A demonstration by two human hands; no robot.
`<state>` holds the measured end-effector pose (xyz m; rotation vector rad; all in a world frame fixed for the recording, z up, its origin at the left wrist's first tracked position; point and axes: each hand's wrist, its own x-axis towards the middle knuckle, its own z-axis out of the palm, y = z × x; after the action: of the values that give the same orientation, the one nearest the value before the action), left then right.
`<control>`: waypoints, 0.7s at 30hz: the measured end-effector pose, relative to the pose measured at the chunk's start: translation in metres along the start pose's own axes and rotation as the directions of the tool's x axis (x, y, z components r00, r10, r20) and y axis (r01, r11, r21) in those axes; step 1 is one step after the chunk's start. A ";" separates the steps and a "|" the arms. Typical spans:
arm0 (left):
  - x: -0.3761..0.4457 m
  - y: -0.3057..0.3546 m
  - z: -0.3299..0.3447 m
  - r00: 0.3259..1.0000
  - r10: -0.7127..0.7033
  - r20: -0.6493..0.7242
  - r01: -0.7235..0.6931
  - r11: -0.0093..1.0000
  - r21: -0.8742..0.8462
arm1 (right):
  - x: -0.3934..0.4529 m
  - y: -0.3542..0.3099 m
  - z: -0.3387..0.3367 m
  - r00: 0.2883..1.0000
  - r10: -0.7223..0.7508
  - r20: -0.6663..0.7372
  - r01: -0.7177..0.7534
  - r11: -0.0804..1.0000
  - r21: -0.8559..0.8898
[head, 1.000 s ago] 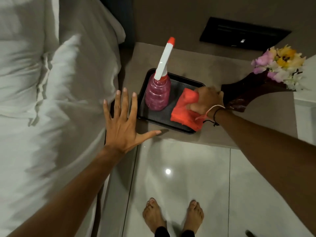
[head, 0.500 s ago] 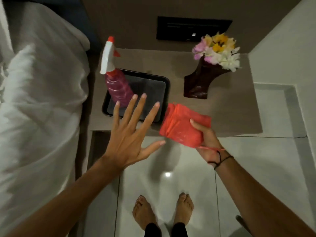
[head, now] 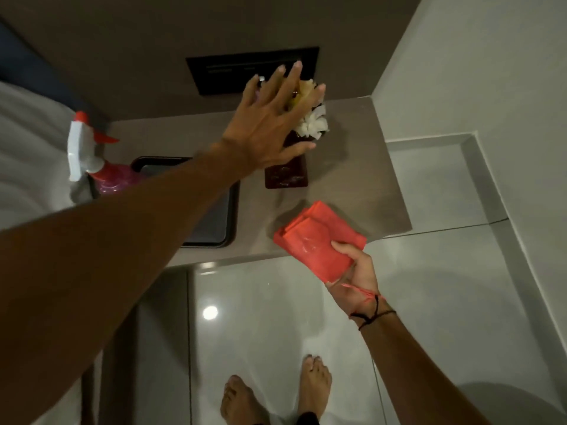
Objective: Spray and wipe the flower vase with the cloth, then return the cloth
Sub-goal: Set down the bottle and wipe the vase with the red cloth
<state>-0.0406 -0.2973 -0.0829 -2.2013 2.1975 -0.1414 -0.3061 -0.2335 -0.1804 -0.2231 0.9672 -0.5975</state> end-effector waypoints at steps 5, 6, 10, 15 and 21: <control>0.010 -0.013 0.006 0.997 0.064 0.050 -0.065 0.998 0.005 | 0.011 0.001 0.013 1.000 -0.023 -0.013 0.022 0.999 -0.048; 0.011 -0.015 0.004 0.996 0.068 0.062 -0.069 0.998 0.007 | 0.013 0.002 0.018 0.999 -0.033 -0.039 0.030 0.997 -0.064; 0.020 -0.025 -0.008 0.984 0.110 0.137 -0.111 0.994 0.000 | 0.022 0.009 0.044 0.948 -0.254 -0.192 0.207 0.950 -0.234; 0.026 -0.033 -0.013 0.968 0.132 0.212 -0.123 0.991 -0.053 | 0.022 0.023 0.083 0.692 -0.719 -0.069 0.587 0.615 -0.526; 0.022 -0.028 -0.009 0.978 0.122 0.170 -0.107 0.990 -0.096 | 0.047 0.051 0.097 0.548 -0.783 0.294 0.424 -0.042 -0.905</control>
<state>-0.0131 -0.3187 -0.0703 -2.0316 2.2639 0.1473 -0.1869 -0.2262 -0.1819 -1.8658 1.4642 -0.8557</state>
